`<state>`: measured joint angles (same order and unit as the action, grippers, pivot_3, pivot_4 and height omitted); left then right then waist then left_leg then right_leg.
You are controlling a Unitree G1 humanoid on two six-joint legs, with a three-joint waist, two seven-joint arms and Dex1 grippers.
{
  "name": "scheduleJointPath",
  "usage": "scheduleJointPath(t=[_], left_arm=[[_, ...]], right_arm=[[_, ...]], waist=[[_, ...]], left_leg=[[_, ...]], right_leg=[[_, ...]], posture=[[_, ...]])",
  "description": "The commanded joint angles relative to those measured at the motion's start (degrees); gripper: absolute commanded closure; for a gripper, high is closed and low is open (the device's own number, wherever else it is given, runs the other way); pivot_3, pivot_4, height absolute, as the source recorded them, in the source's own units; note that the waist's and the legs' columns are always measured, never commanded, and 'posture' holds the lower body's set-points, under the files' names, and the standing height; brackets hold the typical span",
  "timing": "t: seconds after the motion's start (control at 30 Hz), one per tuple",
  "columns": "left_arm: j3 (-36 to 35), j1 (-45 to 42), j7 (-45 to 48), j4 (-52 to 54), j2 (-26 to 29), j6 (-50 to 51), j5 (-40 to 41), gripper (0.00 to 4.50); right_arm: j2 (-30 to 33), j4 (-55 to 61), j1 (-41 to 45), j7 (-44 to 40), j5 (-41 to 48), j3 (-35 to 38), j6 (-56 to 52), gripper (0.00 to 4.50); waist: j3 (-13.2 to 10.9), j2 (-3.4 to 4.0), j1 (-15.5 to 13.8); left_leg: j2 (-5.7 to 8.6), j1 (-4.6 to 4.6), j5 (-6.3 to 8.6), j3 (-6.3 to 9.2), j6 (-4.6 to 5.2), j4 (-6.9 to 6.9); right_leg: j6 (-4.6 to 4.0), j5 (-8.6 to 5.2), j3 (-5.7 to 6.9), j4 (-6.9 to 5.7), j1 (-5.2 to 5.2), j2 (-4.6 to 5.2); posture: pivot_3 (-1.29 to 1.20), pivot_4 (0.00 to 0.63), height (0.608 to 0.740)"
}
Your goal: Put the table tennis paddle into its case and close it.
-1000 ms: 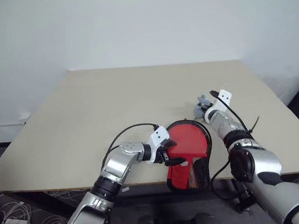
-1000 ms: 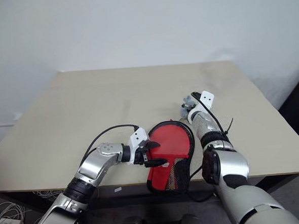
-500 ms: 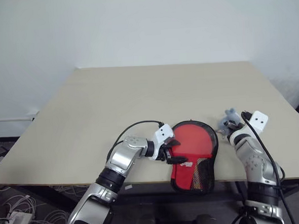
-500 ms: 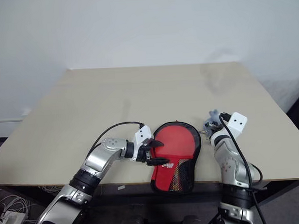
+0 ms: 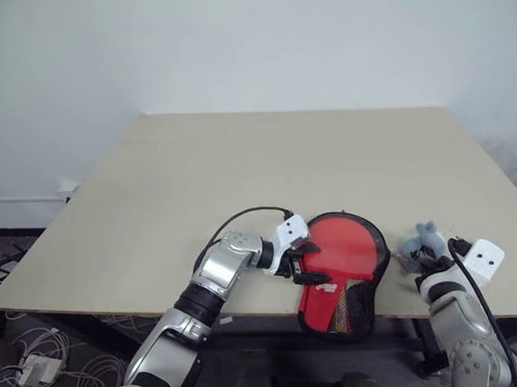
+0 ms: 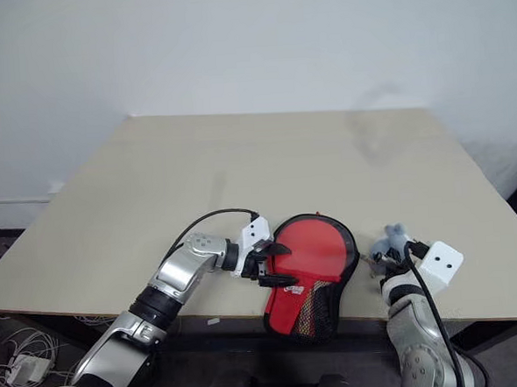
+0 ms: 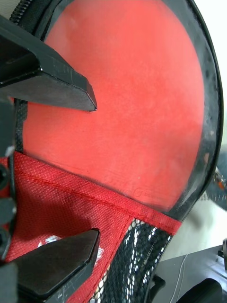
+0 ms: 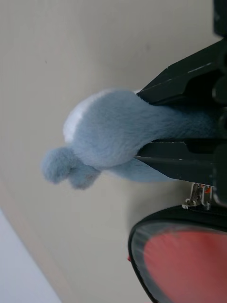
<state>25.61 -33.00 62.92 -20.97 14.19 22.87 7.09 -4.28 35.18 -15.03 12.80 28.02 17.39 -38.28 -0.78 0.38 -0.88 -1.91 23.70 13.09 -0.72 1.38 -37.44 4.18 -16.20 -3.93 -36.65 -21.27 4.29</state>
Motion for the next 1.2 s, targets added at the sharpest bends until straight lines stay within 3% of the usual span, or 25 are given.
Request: scheduleJointPath(t=[0.03, 0.2, 0.47, 0.57, 0.83, 0.97, 1.2], left_arm=[[4.12, 1.81, 0.38, -5.32, 0.07, 1.71, -3.85, 0.27], [4.57, 1.4, 1.37, -6.21, -0.6, 1.32, -4.35, 0.27], [4.66, 0.51, 2.14, -9.84, -1.48, -0.93, -5.26, 0.27], [4.38, 0.26, 2.14, -12.15, -1.82, -2.45, -5.52, 0.27], [3.95, 1.1, 1.7, -13.03, -2.12, -3.63, -5.95, 0.27], [3.91, 1.42, 1.72, -12.49, -2.21, -3.25, -5.85, 0.27], [3.98, 1.41, 1.9, -11.49, -2.5, -2.22, -5.6, 0.27]], right_arm=[[-4.62, 4.51, -6.43, 1.64, 0.11, 0.25, 2.85, 4.2], [-5.74, 4.89, -13.5, 2.79, -0.47, -3.52, 5.69, 4.2], [-4.63, 4.44, -15.0, 4.76, -1.42, -7.08, 6.8, 4.2], [-3.72, 4.14, -14.19, -1.36, 7.75, -6.71, 6.24, 4.2], [-0.43, 6.13, -14.02, -0.9, 5.17, -6.89, 4.82, 1.55], [0.45, 7.71, -14.84, -1.3, 5.82, -2.7, 6.49, 0.18], [5.91, 12.0, -13.44, -5.09, 10.41, 6.57, 8.93, 0.04]], waist=[[0.03, -0.02, -0.03], [0.21, -0.26, -0.68], [0.54, -0.75, -1.42], [0.64, -0.94, -1.38], [0.74, -1.1, -1.25], [0.75, -1.11, -1.26], [0.74, -1.08, -1.22]], left_leg=[[0.03, 0.0, 0.02, -0.01, -0.03, 0.03], [0.36, -0.01, 0.11, 0.07, -0.01, 0.26], [0.42, -0.01, 0.33, 0.1, 0.32, 0.39], [0.4, -0.05, 0.33, 0.14, 0.32, 0.4], [0.33, -0.08, 0.33, 0.16, 0.32, 0.41], [0.35, -0.08, 0.33, 0.11, 0.32, 0.41], [0.4, -0.09, 0.34, 0.07, 0.35, 0.38]], right_leg=[[0.0, -0.04, 0.01, 0.0, 0.0, 0.05], [0.13, -0.31, 0.21, 0.0, 0.02, 0.49], [0.09, -0.66, 0.32, 0.0, 0.05, 0.56], [0.08, -0.68, 0.39, 0.0, 0.09, 0.55], [0.03, -0.7, 0.43, 0.0, 0.12, 0.54], [0.04, -0.7, 0.4, 0.01, 0.12, 0.58], [0.05, -0.7, 0.38, 0.04, 0.13, 0.59]], posture=[[0.0, 0.0, 0.728], [0.0, 0.0, 0.728], [0.0, 0.0, 0.728], [0.0, 0.0, 0.728], [0.0, 0.0, 0.728], [0.0, 0.0, 0.728], [0.0, 0.0, 0.728]])
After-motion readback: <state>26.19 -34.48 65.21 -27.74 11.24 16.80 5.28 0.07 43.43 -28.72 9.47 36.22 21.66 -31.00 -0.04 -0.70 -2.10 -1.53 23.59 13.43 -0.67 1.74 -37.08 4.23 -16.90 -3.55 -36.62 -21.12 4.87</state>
